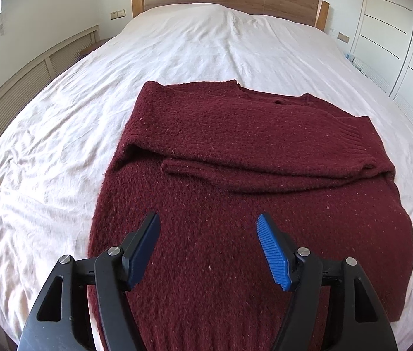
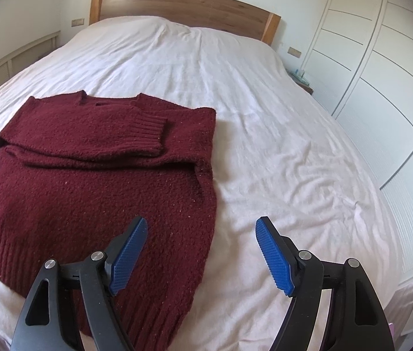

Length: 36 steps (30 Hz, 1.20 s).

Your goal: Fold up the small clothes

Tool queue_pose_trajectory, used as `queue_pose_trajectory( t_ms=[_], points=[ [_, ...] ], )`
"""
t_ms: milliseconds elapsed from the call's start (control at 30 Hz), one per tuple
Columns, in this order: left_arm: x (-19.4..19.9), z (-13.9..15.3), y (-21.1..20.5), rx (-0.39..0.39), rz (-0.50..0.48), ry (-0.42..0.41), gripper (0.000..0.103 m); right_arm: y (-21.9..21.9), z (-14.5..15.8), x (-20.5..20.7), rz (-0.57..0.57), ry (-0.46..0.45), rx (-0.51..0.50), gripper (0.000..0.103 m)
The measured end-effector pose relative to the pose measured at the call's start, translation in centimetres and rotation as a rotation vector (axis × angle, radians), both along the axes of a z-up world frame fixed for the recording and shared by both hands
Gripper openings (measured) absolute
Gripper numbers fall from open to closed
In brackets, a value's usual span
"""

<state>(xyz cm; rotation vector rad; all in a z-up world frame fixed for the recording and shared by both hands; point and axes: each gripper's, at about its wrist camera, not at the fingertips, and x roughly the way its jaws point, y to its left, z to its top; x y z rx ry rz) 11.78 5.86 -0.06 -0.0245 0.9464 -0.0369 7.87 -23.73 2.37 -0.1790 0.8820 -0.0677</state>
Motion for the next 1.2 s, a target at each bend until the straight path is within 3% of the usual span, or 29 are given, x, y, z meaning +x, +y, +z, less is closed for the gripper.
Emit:
queue_pose_trajectory(
  t_ms=[667, 1200],
  points=[
    [-4.6, 1.1, -2.1, 0.010, -0.039, 0.013, 0.077, 1.3, 2.2, -2.9, 0.063, -0.023, -0.020, 0.083],
    [-7.7, 1.1, -3.1, 0.016, -0.059, 0.020, 0.083, 2.5, 3.3, -5.6, 0.127, 0.005, -0.003, 0.097]
  ],
)
